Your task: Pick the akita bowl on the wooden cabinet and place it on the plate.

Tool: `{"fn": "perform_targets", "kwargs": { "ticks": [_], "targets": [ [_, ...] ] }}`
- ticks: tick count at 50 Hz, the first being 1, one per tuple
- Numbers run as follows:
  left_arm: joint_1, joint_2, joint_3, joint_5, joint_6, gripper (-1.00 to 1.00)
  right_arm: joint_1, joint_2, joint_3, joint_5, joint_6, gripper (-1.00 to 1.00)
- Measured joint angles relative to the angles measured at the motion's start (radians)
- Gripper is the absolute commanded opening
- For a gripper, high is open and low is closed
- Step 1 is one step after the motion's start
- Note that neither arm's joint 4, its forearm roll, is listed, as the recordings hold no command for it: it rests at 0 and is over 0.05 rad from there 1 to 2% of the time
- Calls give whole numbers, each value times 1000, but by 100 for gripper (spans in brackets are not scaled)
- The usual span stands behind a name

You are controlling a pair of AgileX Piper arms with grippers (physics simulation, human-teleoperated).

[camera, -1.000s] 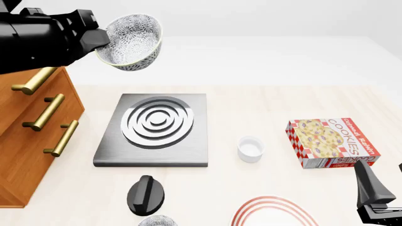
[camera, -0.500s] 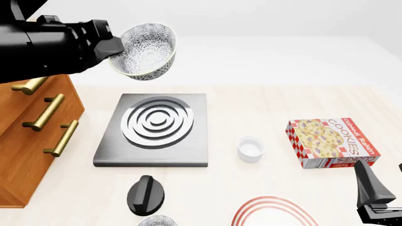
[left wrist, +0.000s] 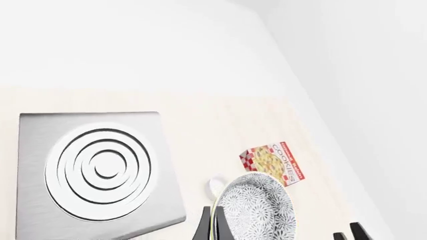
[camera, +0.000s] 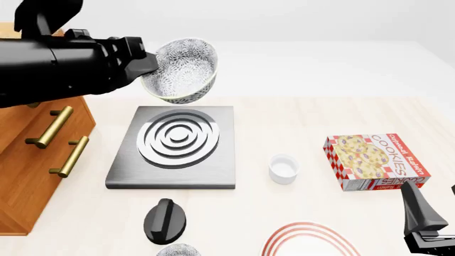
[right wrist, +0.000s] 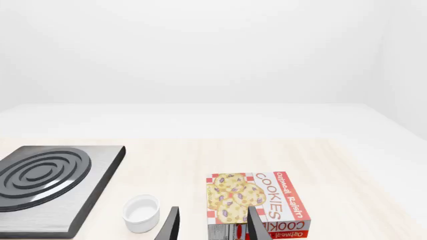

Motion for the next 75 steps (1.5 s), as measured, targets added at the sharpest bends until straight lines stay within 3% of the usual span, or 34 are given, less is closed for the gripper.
{"fn": "perform_targets", "kwargs": {
  "ticks": [75],
  "targets": [
    [-231,113,64,-66,-44,-100,0,0,0,0,0,100]
  ]
}}
